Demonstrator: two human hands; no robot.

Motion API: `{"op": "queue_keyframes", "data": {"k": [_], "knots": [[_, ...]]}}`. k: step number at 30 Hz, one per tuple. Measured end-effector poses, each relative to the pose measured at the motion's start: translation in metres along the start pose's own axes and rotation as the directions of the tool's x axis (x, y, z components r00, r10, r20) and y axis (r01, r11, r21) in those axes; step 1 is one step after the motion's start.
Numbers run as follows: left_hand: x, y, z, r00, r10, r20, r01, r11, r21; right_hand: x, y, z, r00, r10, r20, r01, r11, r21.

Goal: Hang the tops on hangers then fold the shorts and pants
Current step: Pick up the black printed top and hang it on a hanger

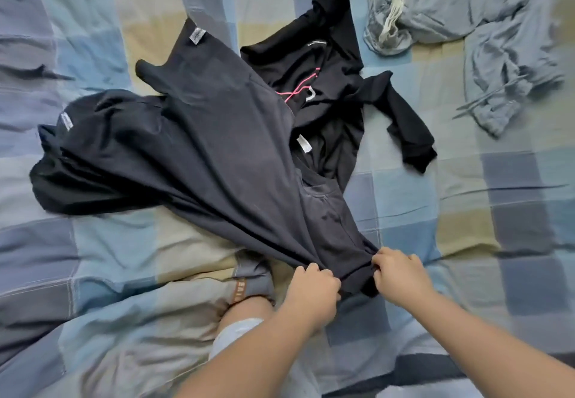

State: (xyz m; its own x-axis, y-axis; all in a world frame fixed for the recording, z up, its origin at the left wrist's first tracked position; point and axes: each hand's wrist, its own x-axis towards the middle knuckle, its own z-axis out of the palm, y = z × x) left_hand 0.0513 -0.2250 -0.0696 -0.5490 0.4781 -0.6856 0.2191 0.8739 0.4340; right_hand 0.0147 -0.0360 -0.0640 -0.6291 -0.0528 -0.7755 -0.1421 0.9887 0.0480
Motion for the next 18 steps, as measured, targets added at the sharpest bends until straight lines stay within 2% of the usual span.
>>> {"op": "queue_keyframes", "data": {"k": [3,5,7,9,12,15,18], "knots": [[-0.004,0.022,0.005,0.995,0.042,0.085,-0.04,0.999,-0.024,-0.01,0.017,0.006,0.99,0.07,0.122,-0.071,0.997,0.005],[-0.006,0.02,0.003,0.995,0.026,0.097,-0.022,0.999,-0.047,-0.007,0.016,0.002,0.986,0.09,0.143,-0.097,0.994,0.044],[-0.005,0.003,-0.007,0.999,-0.032,0.022,0.034,0.995,-0.091,0.003,0.007,-0.01,0.992,0.085,0.089,-0.096,0.987,0.126],[-0.001,-0.024,-0.023,0.98,-0.126,-0.154,0.107,0.986,-0.127,0.018,-0.008,-0.028,0.997,0.071,0.006,-0.071,0.969,0.238],[0.01,-0.078,-0.058,0.855,-0.299,-0.423,0.258,0.954,-0.154,0.045,-0.042,-0.06,0.996,0.002,-0.089,0.031,0.933,0.358],[0.013,-0.142,-0.095,0.702,-0.449,-0.554,0.443,0.883,-0.155,0.075,-0.092,-0.09,0.983,-0.095,-0.156,0.152,0.899,0.411],[0.005,-0.202,-0.124,0.554,-0.562,-0.614,0.564,0.796,-0.219,0.101,-0.146,-0.12,0.958,-0.197,-0.21,0.269,0.87,0.414]]}}
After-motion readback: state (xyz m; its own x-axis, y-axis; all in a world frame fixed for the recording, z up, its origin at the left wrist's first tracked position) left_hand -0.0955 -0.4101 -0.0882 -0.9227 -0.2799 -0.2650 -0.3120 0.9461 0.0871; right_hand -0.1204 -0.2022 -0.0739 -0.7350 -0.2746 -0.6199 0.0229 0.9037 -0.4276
